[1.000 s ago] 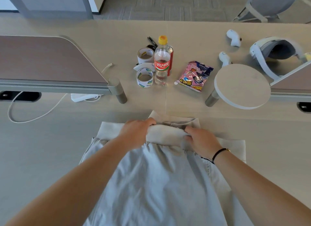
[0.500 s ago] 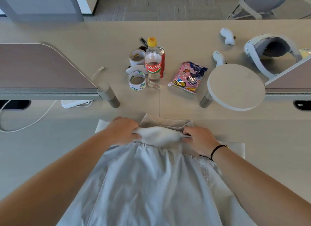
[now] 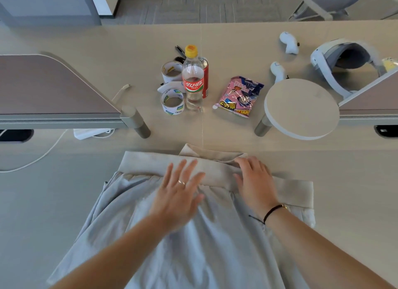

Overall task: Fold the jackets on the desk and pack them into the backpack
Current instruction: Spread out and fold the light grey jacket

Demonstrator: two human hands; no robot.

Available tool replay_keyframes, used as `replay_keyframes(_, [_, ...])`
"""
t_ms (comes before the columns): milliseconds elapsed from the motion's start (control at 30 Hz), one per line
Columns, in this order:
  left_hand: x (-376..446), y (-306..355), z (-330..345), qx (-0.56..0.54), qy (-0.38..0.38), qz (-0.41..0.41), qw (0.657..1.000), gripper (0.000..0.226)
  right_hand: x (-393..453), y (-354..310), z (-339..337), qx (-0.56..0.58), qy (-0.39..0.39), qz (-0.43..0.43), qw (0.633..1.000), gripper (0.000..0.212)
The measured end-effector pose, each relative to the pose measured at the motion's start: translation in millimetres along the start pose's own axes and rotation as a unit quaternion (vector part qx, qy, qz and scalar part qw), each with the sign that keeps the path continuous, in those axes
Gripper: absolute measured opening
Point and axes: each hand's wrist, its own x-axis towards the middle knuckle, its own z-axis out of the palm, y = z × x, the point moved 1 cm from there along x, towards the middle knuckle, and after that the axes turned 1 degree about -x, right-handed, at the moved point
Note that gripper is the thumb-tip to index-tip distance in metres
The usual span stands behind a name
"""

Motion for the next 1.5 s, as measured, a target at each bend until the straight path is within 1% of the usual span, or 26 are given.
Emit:
replay_keyframes(33, [-11.7,7.1,5.0,0.001,-0.038,0.004,0.999,0.06,-13.3,-7.3,-4.2,-0.001,0.05,-0.005,0.999,0.037])
replay_keyframes(67, [-22.1,8.4,12.4,0.017,-0.083,-0.013,0.996,0.069,-30.2,-17.4,-8.8,0.003,0.077,-0.009,0.997,0.041])
replay_keyframes(100, [-31.8,5.0,20.8,0.038,-0.118,-0.041,0.991,0.078,-50.9,-26.7,-9.0,0.005,0.069,-0.018,0.997,0.049])
replay_keyframes(133, [-39.7,-0.4,27.4,0.055,-0.146,-0.07,0.985,0.084,-73.9,-35.3,-5.5,0.008,0.022,-0.02,1.0,0.061])
replay_keyframes(167, [-45.2,-5.9,31.5,0.064,-0.164,-0.096,0.98,0.087,-96.8,-41.0,-0.8,0.007,-0.043,-0.01,0.999,0.075])
replay_keyframes(200, [-48.8,-10.3,31.8,0.065,-0.168,-0.118,0.977,0.087,-118.1,-39.5,7.3,-0.005,-0.099,0.011,0.995,0.088])
replay_keyframes(233, [-52.3,-13.7,30.3,0.057,-0.163,-0.138,0.975,0.087,-135.9,-31.3,15.2,-0.022,-0.139,0.041,0.989,0.097])
replay_keyframes(300, [-65.7,-20.1,22.5,0.035,-0.136,-0.168,0.976,0.084,-159.4,-6.9,23.6,-0.052,-0.182,0.12,0.975,0.103])
replay_keyframes(333, [-77.0,-26.2,19.5,0.032,-0.113,-0.175,0.977,0.082,-163.5,4.0,24.9,-0.066,-0.198,0.147,0.967,0.103])
replay_keyframes(367, [-90.9,-34.2,17.5,0.026,-0.107,-0.179,0.978,0.08,-165.0,11.5,25.3,-0.079,-0.218,0.158,0.96,0.103])
replay_keyframes(467, [-129.5,-55.7,13.6,0.015,-0.13,-0.205,0.97,0.08,-160.9,16.2,29.5,-0.09,-0.25,0.149,0.952,0.101])
replay_keyframes(633, [-152.3,-68.0,28.6,-0.027,-0.128,-0.243,0.961,0.082,-144.1,16.7,34.8,-0.089,-0.237,0.131,0.959,0.103])
replay_keyframes(833, [-144.4,-76.7,32.3,-0.043,-0.125,-0.289,0.948,0.081,-106.8,15.2,28.4,-0.092,-0.238,0.098,0.962,0.1])
replay_keyframes(867, [-145.2,-75.3,27.6,-0.052,-0.119,-0.302,0.944,0.08,-102.7,8.4,24.9,-0.088,-0.224,0.093,0.966,0.097])
replay_keyframes(933, [-147.8,-63.4,18.3,-0.08,-0.078,-0.328,0.938,0.079,-103.0,-16.9,20.6,-0.081,-0.154,0.061,0.983,0.085])
replay_keyframes(967, [-149.4,-50.0,14.6,-0.081,-0.056,-0.314,0.944,0.077,-108.3,-35.5,21.2,-0.072,-0.116,0.037,0.99,0.08])
replay_keyframes(1033, [-152.2,-12.6,14.8,-0.063,-0.029,-0.214,0.974,0.07,-130.1,-78.0,30.1,-0.04,-0.067,-0.02,0.997,0.071])
replay_keyframes(1067, [-153.9,4.7,22.0,-0.054,-0.037,-0.156,0.986,0.066,-143.4,-96.6,39.2,-0.028,-0.064,-0.05,0.996,0.066])
replay_keyframes(1100, [-155.5,16.8,31.3,-0.042,-0.057,-0.117,0.991,0.063,-156.1,-110.1,49.6,-0.031,-0.075,-0.072,0.994,0.063])
replay_keyframes(1133, [-157.1,21.3,39.9,-0.03,-0.085,-0.109,0.99,0.063,-165.7,-116.3,58.8,-0.045,-0.093,-0.077,0.992,0.061])
replay_keyframes(1167, [-158.1,19.3,46.5,-0.018,-0.109,-0.122,0.986,0.064,-171.5,-114.7,64.8,-0.063,-0.109,-0.068,0.99,0.062])
replay_keyframes(1233, [-162.6,5.8,53.5,0.003,-0.123,-0.154,0.98,0.07,-176.0,-94.2,67.6,-0.101,-0.121,-0.039,0.987,0.069])
replay_keyframes(1300, [-167.3,-10.9,52.5,0.014,-0.113,-0.179,0.977,0.074,-176.7,-60.8,60.4,-0.132,-0.121,0.001,0.984,0.074])
replay_keyframes(1400, [-179.1,-39.3,46.4,-0.008,-0.1,-0.268,0.958,0.078,-182.3,1.6,43.0,-0.136,-0.126,0.084,0.979,0.08])
replay_keyframes(1433, [-184.0,-46.0,43.6,-0.013,-0.098,-0.288,0.952,0.08,-184.9,18.3,37.7,-0.134,-0.129,0.1,0.977,0.081])
replay_keyframes(1500, [-192.8,-54.1,37.8,-0.011,-0.096,-0.304,0.948,0.083,-188.9,40.8,31.0,-0.143,-0.139,0.112,0.974,0.082])
